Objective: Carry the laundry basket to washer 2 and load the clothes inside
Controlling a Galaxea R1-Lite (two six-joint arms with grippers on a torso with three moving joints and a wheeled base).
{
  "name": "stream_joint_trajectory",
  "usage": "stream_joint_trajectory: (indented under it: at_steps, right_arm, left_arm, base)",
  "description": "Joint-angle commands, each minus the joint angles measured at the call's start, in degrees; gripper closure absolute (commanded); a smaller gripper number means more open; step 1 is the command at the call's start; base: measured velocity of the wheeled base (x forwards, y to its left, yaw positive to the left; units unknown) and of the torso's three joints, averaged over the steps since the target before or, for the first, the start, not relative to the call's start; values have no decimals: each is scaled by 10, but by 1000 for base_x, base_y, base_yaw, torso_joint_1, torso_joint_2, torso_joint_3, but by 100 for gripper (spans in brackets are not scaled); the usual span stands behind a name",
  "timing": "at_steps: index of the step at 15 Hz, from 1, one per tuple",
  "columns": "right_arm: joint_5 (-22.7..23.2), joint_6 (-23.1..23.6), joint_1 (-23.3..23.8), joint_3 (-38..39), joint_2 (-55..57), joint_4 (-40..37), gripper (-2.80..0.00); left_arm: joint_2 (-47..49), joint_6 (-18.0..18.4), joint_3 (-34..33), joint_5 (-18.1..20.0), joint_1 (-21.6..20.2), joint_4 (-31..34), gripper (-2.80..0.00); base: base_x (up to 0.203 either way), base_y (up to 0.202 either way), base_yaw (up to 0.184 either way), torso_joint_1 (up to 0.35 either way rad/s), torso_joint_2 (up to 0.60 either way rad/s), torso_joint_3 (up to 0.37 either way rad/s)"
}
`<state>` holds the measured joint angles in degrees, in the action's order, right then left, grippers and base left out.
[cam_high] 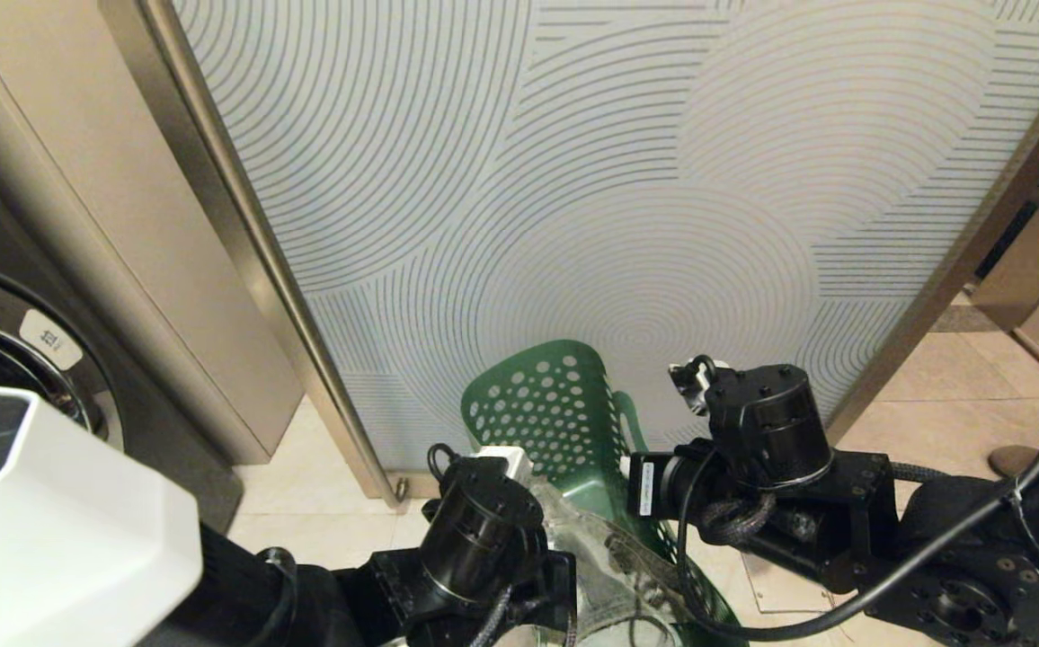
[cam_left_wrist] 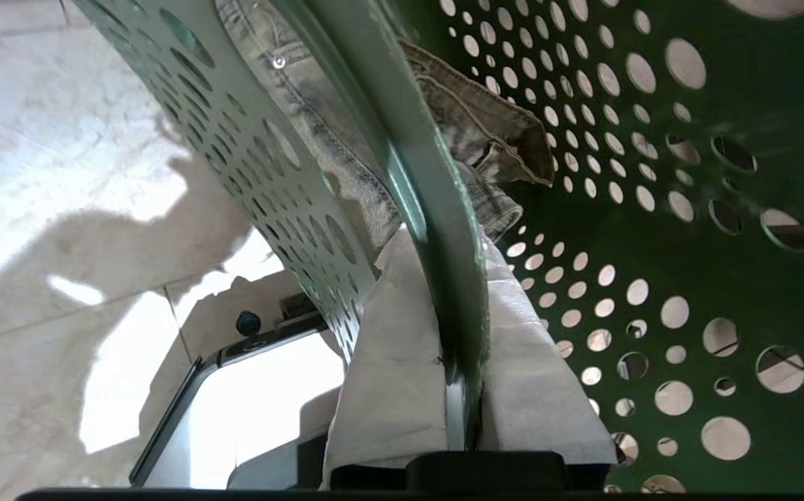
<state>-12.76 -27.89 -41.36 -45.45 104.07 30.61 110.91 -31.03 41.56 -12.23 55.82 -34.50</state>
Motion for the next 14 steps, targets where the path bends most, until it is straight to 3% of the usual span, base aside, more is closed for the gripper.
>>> stream_joint_trajectory:
  at_steps: [1, 14]
  right_arm:
    - [-1, -1, 0, 1, 1, 2, 0]
    - [-1, -1, 0, 3, -2, -2, 0]
  left_arm:
    - [5, -2, 1, -2, 8, -3, 0]
    - [11, -4, -2, -3, 12, -4, 0]
  base:
    - [0, 0, 0, 1, 3, 196]
    - [0, 0, 0, 3, 0, 172]
